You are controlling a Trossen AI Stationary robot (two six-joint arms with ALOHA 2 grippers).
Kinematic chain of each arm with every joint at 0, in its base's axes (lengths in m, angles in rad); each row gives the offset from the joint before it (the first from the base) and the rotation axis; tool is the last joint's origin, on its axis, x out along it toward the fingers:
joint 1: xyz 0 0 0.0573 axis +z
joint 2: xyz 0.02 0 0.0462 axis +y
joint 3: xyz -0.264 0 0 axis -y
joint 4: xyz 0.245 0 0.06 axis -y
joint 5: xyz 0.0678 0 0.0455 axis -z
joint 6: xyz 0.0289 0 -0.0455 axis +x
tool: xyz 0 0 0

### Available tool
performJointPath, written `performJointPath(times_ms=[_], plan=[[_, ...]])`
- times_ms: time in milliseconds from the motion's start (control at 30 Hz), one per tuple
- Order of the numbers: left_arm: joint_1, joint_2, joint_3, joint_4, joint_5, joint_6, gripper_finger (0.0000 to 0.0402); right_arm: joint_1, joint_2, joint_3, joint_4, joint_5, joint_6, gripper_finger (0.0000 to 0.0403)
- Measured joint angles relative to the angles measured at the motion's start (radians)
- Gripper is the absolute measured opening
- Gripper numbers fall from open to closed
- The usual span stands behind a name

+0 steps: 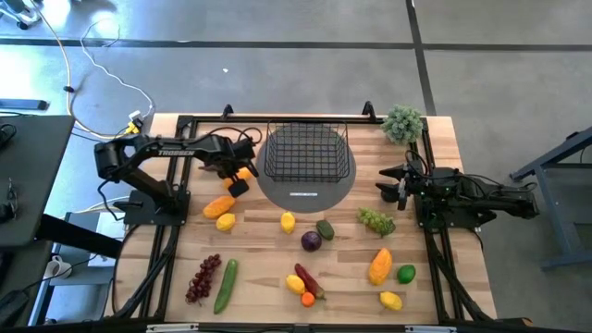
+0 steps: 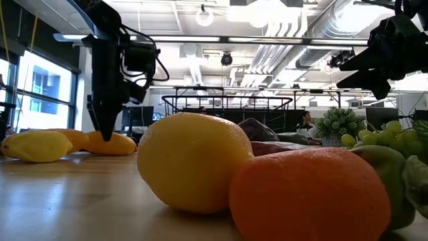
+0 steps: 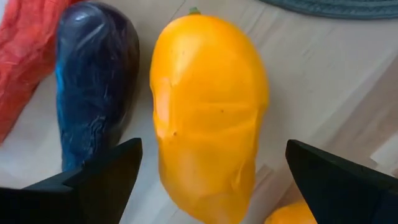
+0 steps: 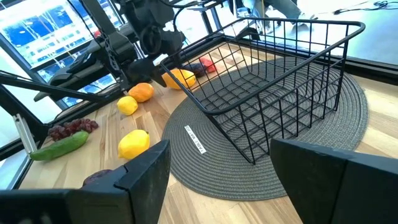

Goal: Build produce basket
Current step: Put the yellow mango into the black wire basket

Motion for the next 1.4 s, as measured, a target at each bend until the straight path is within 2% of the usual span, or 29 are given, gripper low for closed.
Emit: performJointPath(times_ms=[200, 333, 733, 967, 1200, 1400], plan=[[0.000, 0.036, 0.000, 0.012, 0.002, -0.002, 0.0385, 0.000, 0.000, 0.000, 0.000, 0.000, 0.000, 0.0256], [0.000, 0.060, 0.000, 0.030, 0.003, -0.003, 0.0359, 0.000, 0.000, 0.000, 0.000, 0.000, 0.000, 0.0256], [0.000, 0.065, 0.000, 0.042, 0.023, -0.037, 0.0195, 0.000, 0.000, 0.000, 0.000, 0.000, 0.000, 0.0256], [-0.005, -0.008, 0.000, 0.030, 0.067, -0.075, 0.0191, 0.000, 0.000, 0.000, 0.000, 0.000, 0.000, 0.0256], [-0.037, -0.192, 0.000, 0.033, 0.050, -0.157, 0.0195, 0.000, 0.000, 0.000, 0.000, 0.000, 0.000, 0.0256], [-0.057, -0.353, 0.000, 0.054, -0.005, -0.212, 0.0197, 0.000, 0.000, 0.000, 0.000, 0.000, 0.000, 0.0256]])
